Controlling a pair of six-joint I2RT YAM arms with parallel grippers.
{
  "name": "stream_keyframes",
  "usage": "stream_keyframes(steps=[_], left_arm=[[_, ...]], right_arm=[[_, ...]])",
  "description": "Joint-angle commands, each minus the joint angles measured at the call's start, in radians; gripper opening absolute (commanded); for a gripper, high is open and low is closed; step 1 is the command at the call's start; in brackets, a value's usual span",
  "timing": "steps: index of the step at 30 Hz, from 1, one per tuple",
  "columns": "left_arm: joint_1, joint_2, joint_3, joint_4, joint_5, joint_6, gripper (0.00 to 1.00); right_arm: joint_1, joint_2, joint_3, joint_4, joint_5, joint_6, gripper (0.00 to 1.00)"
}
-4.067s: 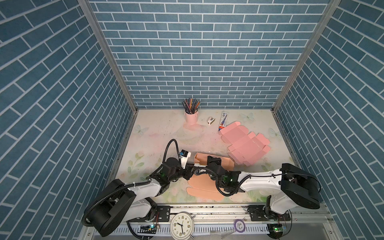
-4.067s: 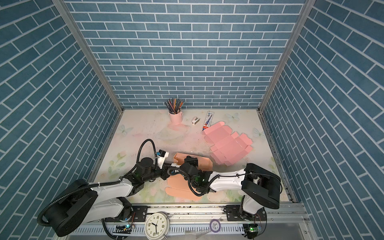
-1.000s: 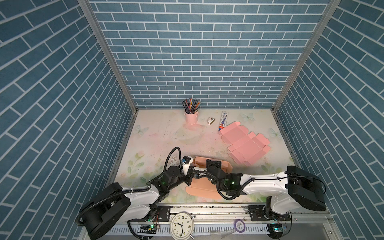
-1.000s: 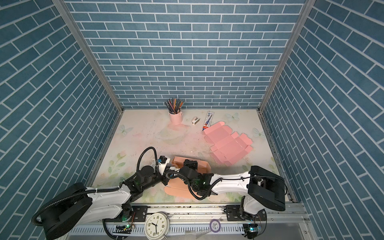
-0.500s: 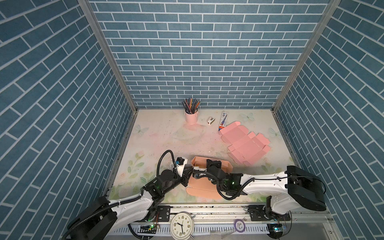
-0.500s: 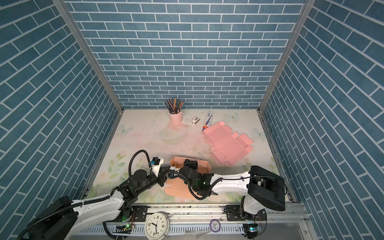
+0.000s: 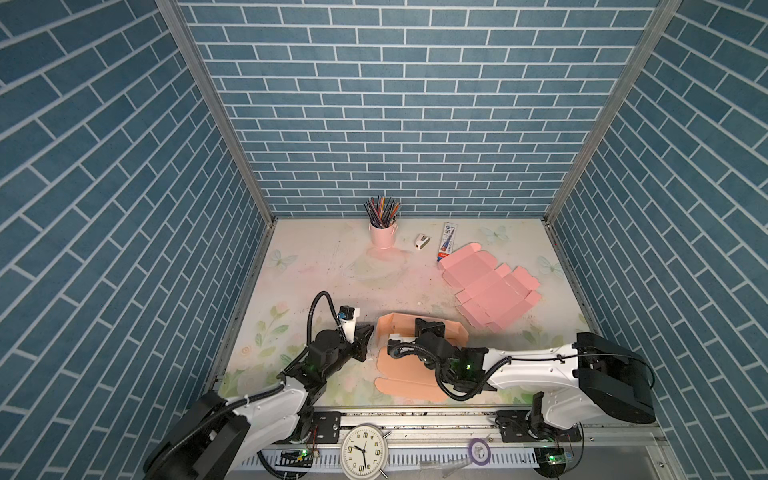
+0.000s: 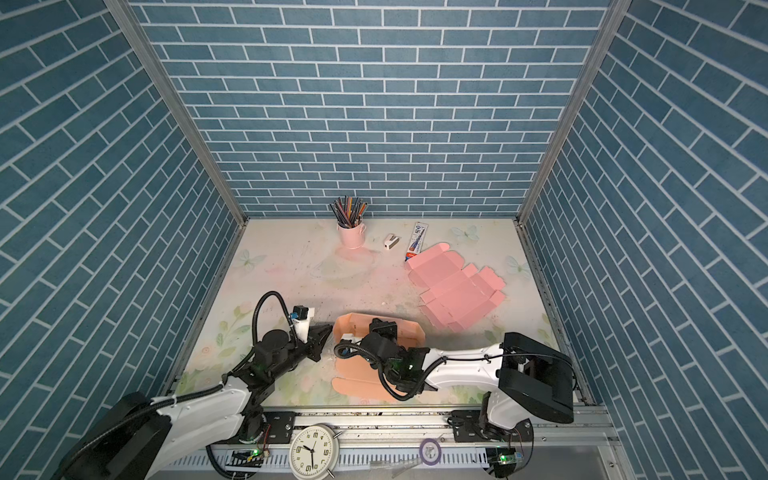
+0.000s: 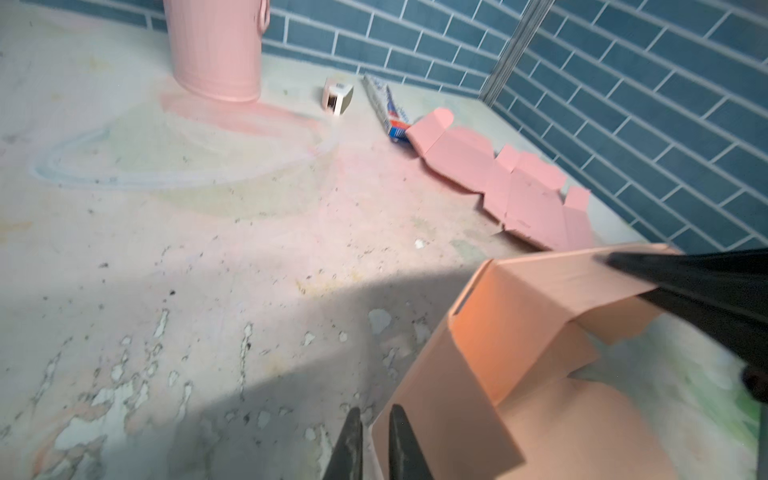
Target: Fold the paper box
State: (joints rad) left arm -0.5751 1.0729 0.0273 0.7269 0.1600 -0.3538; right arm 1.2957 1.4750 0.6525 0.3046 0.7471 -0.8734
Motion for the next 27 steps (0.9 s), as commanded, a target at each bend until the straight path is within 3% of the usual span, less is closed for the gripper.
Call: stream_keyframes(steps=[1, 6, 17, 27], left_arm=[[0.004, 0.092, 0.051, 0.048, 0.03, 0.017, 0.14], [-0.052, 0.186, 0.067, 0.119, 0.055, 0.038, 0.15], [-0.147, 0.13, 0.045, 0.105, 0.024, 0.052, 0.18], [-0.215, 0.166, 0.031, 0.11, -0.064, 0.054, 0.32]], right_arm=[[-0.002, 0.004, -0.019, 0.018, 0.025, -0.051, 0.0], [-0.002, 0.01, -0.024, 0.033, 0.028, -0.067, 0.0], [0.004, 0.039, -0.031, 0.051, 0.044, -0.088, 0.0], [0.035, 0.034, -0.043, 0.054, 0.034, -0.087, 0.0]])
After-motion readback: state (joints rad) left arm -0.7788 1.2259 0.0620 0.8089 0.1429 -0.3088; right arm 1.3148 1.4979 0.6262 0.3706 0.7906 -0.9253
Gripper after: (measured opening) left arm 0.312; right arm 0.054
